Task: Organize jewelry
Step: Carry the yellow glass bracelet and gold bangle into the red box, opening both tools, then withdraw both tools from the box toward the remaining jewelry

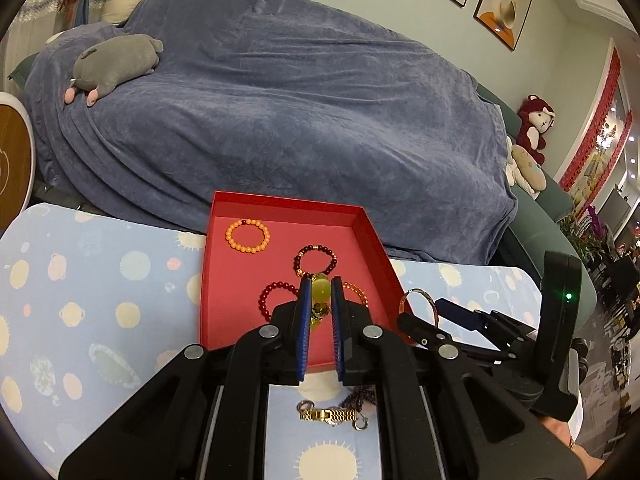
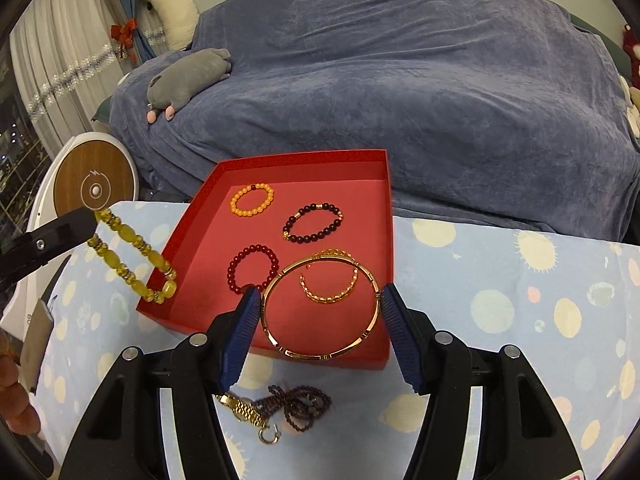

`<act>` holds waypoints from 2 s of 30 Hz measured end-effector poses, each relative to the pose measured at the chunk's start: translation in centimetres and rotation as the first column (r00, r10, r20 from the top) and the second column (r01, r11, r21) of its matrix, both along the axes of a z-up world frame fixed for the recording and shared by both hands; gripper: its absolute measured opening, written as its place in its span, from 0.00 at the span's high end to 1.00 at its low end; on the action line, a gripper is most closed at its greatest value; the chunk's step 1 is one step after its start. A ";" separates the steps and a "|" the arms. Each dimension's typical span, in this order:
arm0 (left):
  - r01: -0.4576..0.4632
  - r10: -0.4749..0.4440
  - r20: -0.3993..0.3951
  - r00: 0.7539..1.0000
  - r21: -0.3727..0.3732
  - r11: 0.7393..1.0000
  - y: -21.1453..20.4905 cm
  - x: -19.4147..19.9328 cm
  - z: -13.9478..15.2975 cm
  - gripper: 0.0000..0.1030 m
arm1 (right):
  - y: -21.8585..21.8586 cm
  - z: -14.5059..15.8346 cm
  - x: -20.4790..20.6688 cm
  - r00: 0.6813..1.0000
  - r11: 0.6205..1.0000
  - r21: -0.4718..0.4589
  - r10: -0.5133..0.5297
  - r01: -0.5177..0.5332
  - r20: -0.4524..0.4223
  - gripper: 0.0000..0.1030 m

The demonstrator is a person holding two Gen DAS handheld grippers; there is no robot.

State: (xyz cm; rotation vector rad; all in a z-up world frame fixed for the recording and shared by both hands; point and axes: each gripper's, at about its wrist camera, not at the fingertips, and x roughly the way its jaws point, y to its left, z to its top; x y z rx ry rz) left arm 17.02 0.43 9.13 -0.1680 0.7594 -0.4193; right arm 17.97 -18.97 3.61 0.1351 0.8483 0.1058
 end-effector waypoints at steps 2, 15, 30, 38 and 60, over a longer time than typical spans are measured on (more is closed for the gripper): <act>-0.011 0.012 -0.020 1.000 0.016 1.000 -0.3 1.4 -1.4 0.91 | 0.5 -0.8 0.8 1.000 1.000 0.000 0.005 -0.005 -0.012 0.43; -0.075 0.082 -0.068 0.994 0.106 0.992 0.4 3.4 -7.1 0.57 | 2.4 -5.1 2.8 0.996 0.997 -0.059 0.035 -0.039 -0.077 0.41; -0.124 0.132 -0.039 0.991 0.156 0.980 2.7 -1.8 -5.3 0.53 | 0.9 -2.0 -3.1 0.999 0.998 -0.048 0.026 -0.028 -0.043 0.41; -0.137 0.146 -0.041 0.988 0.164 0.977 2.9 -6.0 -5.3 0.53 | 0.7 -1.5 -7.9 0.999 0.999 -0.038 0.007 -0.008 -0.041 0.41; -0.129 0.143 -0.075 0.987 0.173 0.977 3.2 -7.7 -7.5 0.51 | 2.6 -5.8 -5.8 0.994 0.998 -0.044 0.045 -0.050 -0.098 0.50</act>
